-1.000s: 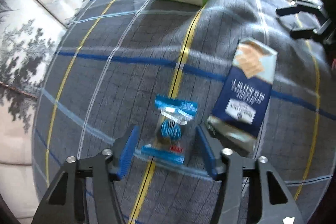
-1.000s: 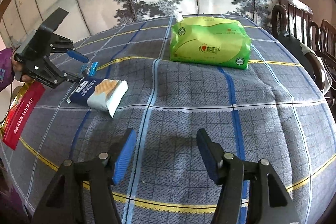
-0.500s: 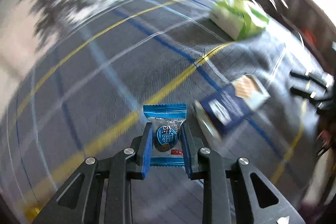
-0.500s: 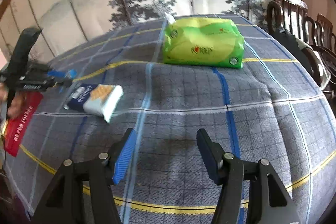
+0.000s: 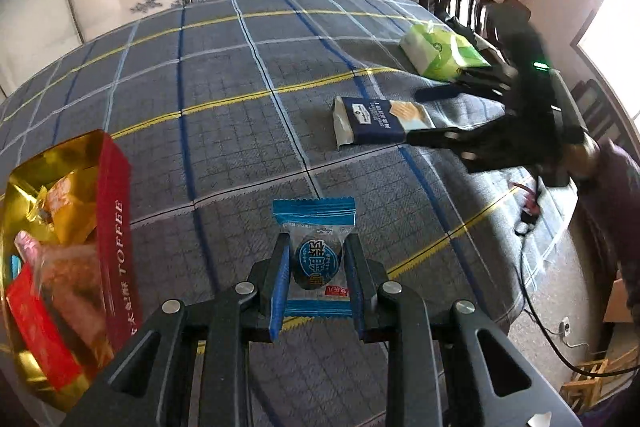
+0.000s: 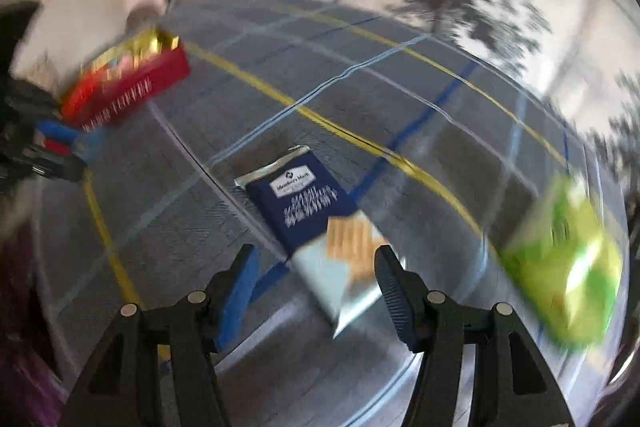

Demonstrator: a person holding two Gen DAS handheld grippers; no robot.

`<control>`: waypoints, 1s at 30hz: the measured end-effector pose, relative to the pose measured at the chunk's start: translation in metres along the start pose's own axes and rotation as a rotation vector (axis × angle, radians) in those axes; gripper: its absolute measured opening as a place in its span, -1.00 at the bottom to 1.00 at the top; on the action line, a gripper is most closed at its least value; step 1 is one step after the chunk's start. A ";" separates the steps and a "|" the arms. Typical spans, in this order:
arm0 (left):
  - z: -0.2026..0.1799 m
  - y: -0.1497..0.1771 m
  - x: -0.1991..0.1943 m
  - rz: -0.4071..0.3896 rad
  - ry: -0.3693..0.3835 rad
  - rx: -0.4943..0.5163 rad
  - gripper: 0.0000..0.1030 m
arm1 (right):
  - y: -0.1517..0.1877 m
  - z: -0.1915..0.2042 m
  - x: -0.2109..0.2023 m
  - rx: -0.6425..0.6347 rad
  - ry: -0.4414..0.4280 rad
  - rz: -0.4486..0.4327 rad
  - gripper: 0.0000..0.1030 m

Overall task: Organize snacks
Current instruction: 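Grasp the blue soda cracker packet with the right gripper while the left gripper carries the cake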

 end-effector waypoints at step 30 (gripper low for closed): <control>0.023 0.019 -0.062 -0.147 -0.023 -0.078 -0.54 | 0.024 0.041 -0.027 0.493 -0.079 -0.209 0.02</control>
Point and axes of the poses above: each gripper's, at about its wrist camera, not at the fingertips, and x roughly the way its jaws point, z to its left, y to its underside, the point moved 1 cm from there along x, roughly the way its jaws point
